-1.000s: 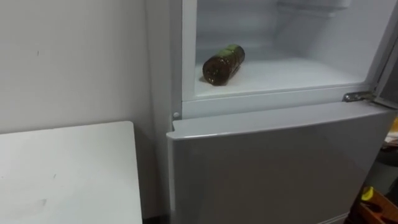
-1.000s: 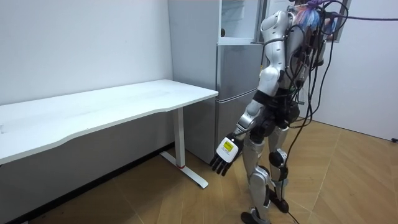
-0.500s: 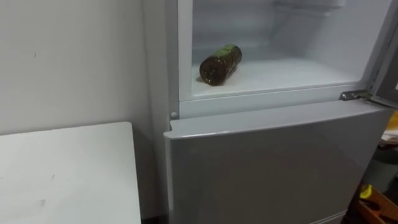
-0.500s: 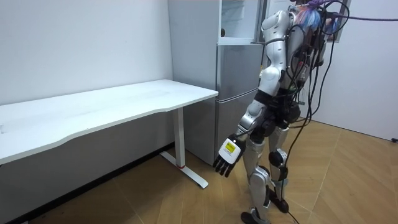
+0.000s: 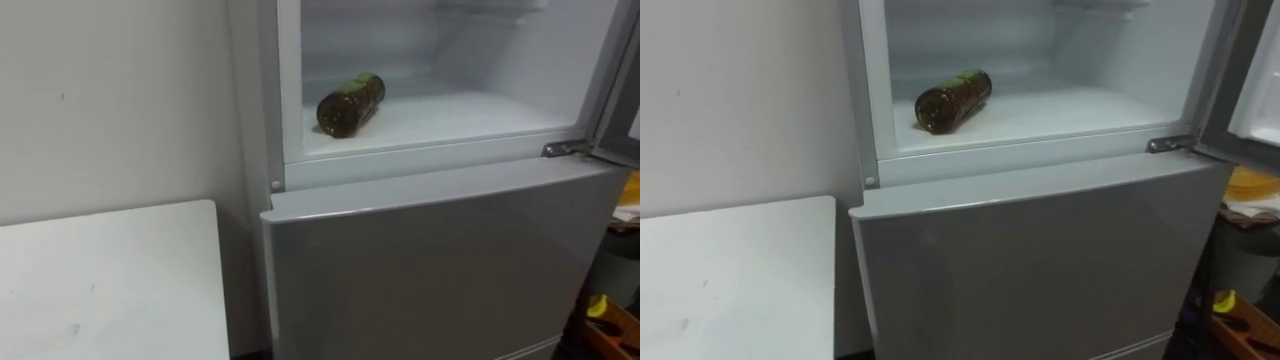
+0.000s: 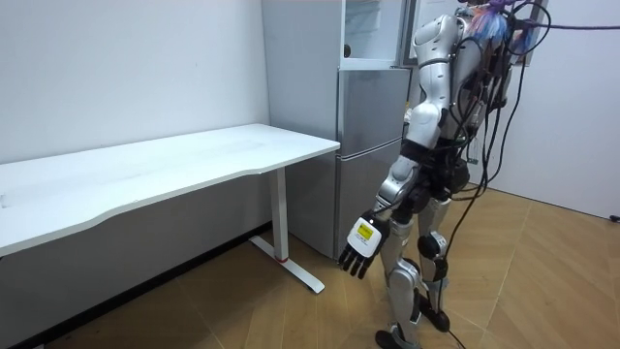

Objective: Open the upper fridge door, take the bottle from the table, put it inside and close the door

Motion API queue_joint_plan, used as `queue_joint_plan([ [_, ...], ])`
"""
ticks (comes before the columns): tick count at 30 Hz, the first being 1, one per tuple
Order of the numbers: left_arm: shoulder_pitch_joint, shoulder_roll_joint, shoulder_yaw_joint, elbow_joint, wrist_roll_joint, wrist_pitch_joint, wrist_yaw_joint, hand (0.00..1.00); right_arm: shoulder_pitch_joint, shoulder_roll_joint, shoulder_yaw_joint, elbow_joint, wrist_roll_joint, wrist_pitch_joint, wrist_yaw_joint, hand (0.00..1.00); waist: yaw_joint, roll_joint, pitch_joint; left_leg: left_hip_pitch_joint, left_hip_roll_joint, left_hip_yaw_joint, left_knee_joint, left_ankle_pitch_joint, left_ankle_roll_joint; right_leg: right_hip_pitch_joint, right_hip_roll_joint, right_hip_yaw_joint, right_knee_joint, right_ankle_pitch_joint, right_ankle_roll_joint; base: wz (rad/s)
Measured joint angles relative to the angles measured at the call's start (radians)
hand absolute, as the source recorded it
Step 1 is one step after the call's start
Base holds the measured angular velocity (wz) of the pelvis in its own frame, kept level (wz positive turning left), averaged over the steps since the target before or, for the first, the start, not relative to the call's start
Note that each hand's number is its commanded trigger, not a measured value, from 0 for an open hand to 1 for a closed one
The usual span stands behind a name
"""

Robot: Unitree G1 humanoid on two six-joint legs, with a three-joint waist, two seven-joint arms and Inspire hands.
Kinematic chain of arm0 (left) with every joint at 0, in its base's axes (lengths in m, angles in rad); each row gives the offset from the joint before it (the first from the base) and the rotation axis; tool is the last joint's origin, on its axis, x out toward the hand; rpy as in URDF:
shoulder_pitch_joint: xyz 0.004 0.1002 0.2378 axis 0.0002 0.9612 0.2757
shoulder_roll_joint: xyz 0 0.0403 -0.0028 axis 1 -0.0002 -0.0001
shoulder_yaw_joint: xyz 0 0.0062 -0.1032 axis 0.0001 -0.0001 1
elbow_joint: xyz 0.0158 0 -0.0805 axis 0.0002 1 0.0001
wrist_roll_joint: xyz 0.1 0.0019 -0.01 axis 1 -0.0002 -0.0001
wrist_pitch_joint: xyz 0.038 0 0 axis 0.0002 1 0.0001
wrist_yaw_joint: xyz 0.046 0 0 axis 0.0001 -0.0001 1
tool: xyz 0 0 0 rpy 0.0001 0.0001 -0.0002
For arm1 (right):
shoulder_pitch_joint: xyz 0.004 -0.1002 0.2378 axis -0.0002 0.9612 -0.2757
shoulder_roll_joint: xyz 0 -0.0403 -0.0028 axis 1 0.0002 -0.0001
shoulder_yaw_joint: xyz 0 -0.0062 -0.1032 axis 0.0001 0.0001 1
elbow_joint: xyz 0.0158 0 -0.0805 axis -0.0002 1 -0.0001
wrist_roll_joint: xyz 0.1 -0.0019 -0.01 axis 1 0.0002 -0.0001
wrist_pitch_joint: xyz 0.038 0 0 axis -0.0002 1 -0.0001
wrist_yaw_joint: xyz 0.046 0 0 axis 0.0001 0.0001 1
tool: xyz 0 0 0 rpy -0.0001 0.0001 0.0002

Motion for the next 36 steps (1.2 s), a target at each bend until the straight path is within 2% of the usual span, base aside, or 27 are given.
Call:
queue_joint_plan([
  [4,-0.006,0.003,-0.046,-0.003,0.015,-0.007,-0.001,0.0,0.036,0.012,0.074,-0.057,-0.053,0.0,0.006,0.0,0.007,0.014,0.0019,-0.002,0.002,0.021,-0.001,0.0,0.0,-0.015,0.006,0.029,0.017,0.002,-0.003,-0.2],
  [9,-0.024,0.004,-0.083,0.0,0.016,-0.018,0.001,0.0,0.062,0.022,0.166,-0.087,-0.095,-0.028,0.017,0.0,0.018,0.012,0.0022,-0.018,0.001,0.021,0.001,0.0,0.0,-0.044,0.005,0.036,0.035,0.006,-0.01,-0.09],
  [15,-0.025,0.006,-0.118,-0.001,0.016,-0.027,0.003,0.0,0.064,0.049,0.252,-0.09,-0.098,-0.028,0.098,0.0,0.028,0.008,0.0019,-0.018,0.003,0.017,0.001,0.0,0.0,-0.043,0.006,0.034,0.033,0.008,-0.011,0.0],
  [18,-0.024,0.006,-0.119,-0.001,0.015,-0.027,0.003,0.0,0.064,0.08,0.264,-0.091,-0.098,-0.028,0.147,0.0,0.029,0.005,0.0012,-0.021,0.003,0.011,0.002,0.0,0.0,-0.041,0.007,0.032,0.028,0.008,-0.011,0.02],
  [22,-0.029,0.006,-0.16,-0.006,0.016,-0.023,0.004,0.0,0.064,0.088,0.32,-0.091,-0.098,-0.027,0.205,0.0,0.039,0.012,-0.0024,-0.035,0.009,0.009,0.015,0.0,0.0,-0.04,0.012,0.029,0.008,0.019,-0.011,0.0],
  [24,-0.033,0.007,-0.178,-0.005,0.016,-0.022,0.006,0.0,0.064,0.088,0.36,-0.093,-0.125,-0.022,0.279,0.0,0.051,0.019,-0.0054,-0.036,0.016,0.01,0.019,0.0,-0.001,-0.032,0.021,0.03,-0.01,0.027,-0.014,-0.03],
  [27,-0.048,0.009,-0.198,-0.005,0.015,-0.009,0.006,0.0,0.059,0.089,0.443,-0.118,-0.176,0.008,0.415,0.0,0.064,0.029,-0.0097,-0.032,0.027,-0.004,0.022,-0.003,-0.005,-0.016,0.032,0.016,-0.045,0.04,-0.017,0.14],
  [31,-0.055,0.013,-0.235,-0.007,0.012,0.0,0.008,0.0,0.058,0.103,0.524,-0.119,-0.176,0.039,0.534,0.0,0.104,0.029,-0.0083,-0.032,0.029,-0.019,0.022,-0.004,-0.007,0.0,0.033,-0.002,-0.059,0.043,-0.017,0.12],
  [34,-0.057,0.013,-0.24,-0.008,0.013,0.014,0.011,0.0,0.058,0.115,0.571,-0.119,-0.174,0.067,0.598,0.0,0.11,0.026,-0.0039,-0.037,0.028,-0.035,0.021,-0.004,-0.007,0.004,0.031,-0.018,-0.065,0.043,-0.017,0.15],
  [36,-0.056,0.013,-0.247,-0.008,0.013,0.02,0.012,0.0,0.06,0.133,0.58,-0.119,-0.176,0.07,0.628,0.0,0.109,0.026,-0.004,-0.04,0.028,-0.043,0.02,-0.005,-0.008,0.008,0.031,-0.026,-0.071,0.043,-0.017,0.1],
])
